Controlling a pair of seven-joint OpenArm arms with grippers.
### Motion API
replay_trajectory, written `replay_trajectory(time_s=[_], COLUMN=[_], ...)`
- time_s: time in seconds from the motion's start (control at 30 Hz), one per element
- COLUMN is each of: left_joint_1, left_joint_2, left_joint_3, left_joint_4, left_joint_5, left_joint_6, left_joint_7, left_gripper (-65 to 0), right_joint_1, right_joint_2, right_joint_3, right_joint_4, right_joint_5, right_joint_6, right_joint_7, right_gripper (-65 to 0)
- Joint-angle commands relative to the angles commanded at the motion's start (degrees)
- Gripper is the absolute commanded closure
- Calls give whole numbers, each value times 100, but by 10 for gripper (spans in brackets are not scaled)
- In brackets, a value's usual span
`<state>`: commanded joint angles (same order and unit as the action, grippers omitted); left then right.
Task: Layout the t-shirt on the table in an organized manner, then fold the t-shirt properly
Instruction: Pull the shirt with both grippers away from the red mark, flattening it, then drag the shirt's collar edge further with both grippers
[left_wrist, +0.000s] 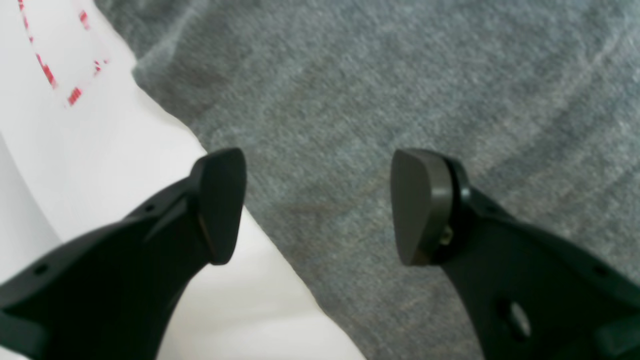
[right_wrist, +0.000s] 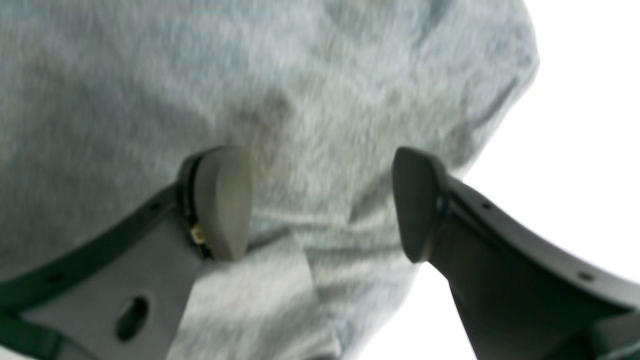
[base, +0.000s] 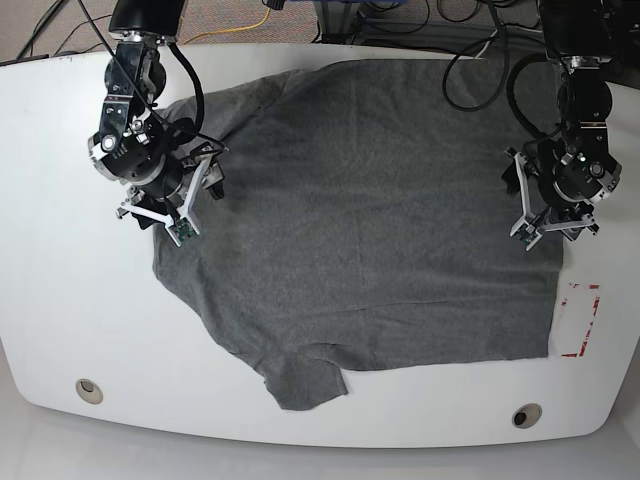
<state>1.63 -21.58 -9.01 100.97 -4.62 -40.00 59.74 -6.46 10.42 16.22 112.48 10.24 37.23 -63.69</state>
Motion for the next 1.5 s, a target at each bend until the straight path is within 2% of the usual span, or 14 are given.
replay_trajectory(time_s=[0.2,0.4,0.57,1.13,1.2,1.27,1.4,1.43,1.5], left_joint_1=[9,114,123,132,132,132,132,132,132], left_joint_2=[18,18,18,18,18,18,18,18,18], left_joint_3=[0,0,18,18,18,18,18,18,18], left_joint_4=[-26,-35,-44,-44,-44,-44,-44,-44,-44], left_joint_5=[0,-9,-18,-18,-18,-18,-18,-18,-18], left_joint_6=[0,0,0,0,0,0,0,0,0], left_joint_7=[0,-9,-9,-9,-9,-9,-9,-9,-9], left_gripper=[-421,-421,-421,-421,-421,-421,-421,-421,-421], right_joint_1=[-510,-914,-1169,-1389,-1380,-1380,-1389,-1389,-1398], right_joint_2=[0,0,-141,-308,-308,-316,-316,-316,-316], right_joint_3=[325,387,536,686,686,686,686,686,686], right_joint_4=[53,53,53,26,18,18,18,18,26], right_joint_5=[0,9,9,9,9,9,9,9,9], right_joint_6=[18,26,26,35,35,35,193,193,193], right_joint_7=[-105,-97,-97,-79,-79,-79,-79,-79,-88], right_gripper=[-426,-426,-425,-417,-380,-281,-27,-3,-3])
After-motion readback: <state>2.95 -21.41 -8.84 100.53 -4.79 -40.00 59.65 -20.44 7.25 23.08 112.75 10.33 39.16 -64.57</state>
